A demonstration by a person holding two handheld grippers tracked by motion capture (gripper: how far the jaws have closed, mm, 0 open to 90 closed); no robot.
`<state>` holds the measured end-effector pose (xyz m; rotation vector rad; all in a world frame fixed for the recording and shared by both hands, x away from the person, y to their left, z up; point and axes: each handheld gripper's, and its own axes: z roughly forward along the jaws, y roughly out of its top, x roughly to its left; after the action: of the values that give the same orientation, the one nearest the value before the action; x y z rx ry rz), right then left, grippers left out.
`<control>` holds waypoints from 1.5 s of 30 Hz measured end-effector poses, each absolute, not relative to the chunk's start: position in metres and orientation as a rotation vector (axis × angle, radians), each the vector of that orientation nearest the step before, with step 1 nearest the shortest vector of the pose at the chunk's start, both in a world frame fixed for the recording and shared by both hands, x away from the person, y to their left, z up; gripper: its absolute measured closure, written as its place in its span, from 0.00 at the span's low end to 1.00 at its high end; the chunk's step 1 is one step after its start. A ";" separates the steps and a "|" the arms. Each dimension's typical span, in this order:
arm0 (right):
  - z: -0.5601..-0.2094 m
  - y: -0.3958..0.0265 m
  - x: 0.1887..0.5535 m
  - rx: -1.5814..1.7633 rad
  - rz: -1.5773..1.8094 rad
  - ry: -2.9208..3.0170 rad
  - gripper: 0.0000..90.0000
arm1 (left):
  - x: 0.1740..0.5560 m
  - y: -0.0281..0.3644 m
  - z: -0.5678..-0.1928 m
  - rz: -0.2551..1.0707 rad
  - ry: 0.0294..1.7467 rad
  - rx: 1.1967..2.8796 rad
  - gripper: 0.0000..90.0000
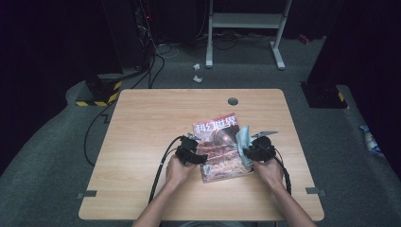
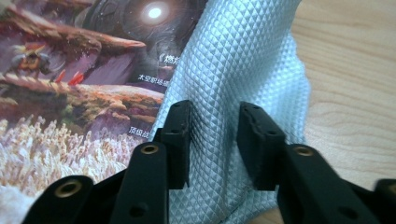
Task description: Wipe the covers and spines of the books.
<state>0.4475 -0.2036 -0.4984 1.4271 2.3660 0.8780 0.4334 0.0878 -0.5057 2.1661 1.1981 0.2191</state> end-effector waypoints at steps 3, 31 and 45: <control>-0.499 -0.205 0.446 1.449 0.915 2.398 0.76 | 0.428 0.082 -0.506 0.245 1.160 2.192 0.45; -0.488 -0.168 0.419 1.160 0.707 2.467 0.91 | 0.431 0.096 -0.497 0.315 1.200 2.187 0.48; -0.494 -0.087 0.409 1.025 0.832 2.639 0.91 | 0.437 0.105 -0.507 0.237 1.239 2.130 0.45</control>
<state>0.4086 -0.0871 -0.4937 1.0254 2.6391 0.8315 0.4373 0.1049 -0.5068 2.1302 1.2387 0.2371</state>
